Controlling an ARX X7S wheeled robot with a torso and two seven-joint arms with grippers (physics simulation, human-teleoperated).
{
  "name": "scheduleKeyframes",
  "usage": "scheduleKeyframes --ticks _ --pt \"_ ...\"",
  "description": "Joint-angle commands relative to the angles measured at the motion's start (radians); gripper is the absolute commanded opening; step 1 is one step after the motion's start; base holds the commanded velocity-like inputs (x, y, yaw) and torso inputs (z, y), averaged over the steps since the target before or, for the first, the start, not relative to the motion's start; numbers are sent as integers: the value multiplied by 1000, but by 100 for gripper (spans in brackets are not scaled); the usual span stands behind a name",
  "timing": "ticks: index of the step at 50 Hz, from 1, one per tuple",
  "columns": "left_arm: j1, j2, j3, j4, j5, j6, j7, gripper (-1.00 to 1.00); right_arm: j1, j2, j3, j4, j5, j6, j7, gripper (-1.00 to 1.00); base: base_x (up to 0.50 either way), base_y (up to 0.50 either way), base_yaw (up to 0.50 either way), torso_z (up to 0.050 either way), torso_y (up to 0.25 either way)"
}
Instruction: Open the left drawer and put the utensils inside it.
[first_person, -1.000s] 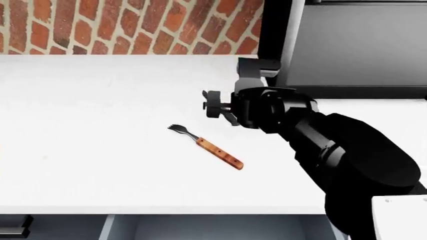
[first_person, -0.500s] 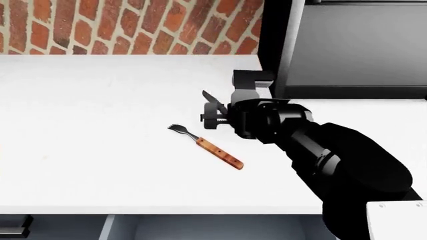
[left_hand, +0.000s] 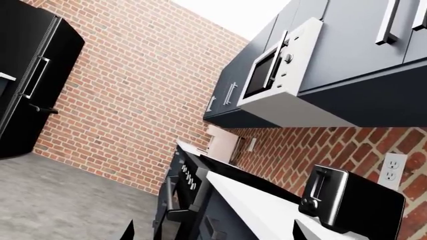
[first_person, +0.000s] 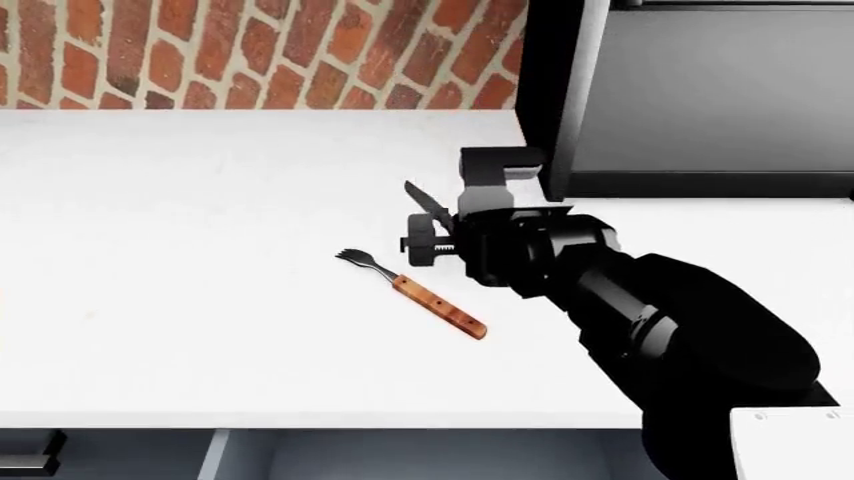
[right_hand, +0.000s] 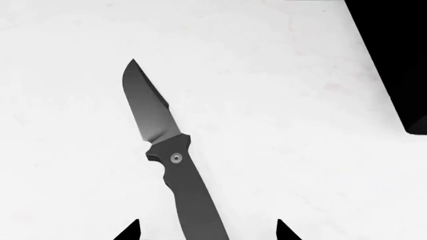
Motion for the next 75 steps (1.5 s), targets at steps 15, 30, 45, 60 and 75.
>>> scheduleKeyframes --ticks 15,30,45,60,75 --pt "2 1 -1 6 1 -1 0 100 -25 0 -10 0 19 9 14 100 0 0 0 0 0" --pt "3 1 -2 8 2 -3 -1 100 -38 0 -4 -19 -24 5 12 -100 0 0 0 0 0" --pt "3 3 -1 11 4 -5 -2 100 -37 0 1 -25 -87 8 -42 -100 0 0 0 0 0" --pt "5 1 -1 12 3 4 -4 100 13 0 11 -21 -160 -65 -78 -100 1 0 0 0 0" --pt "3 0 -2 6 -3 13 -2 100 73 0 16 -38 -295 -69 -137 -100 0 0 0 0 0"
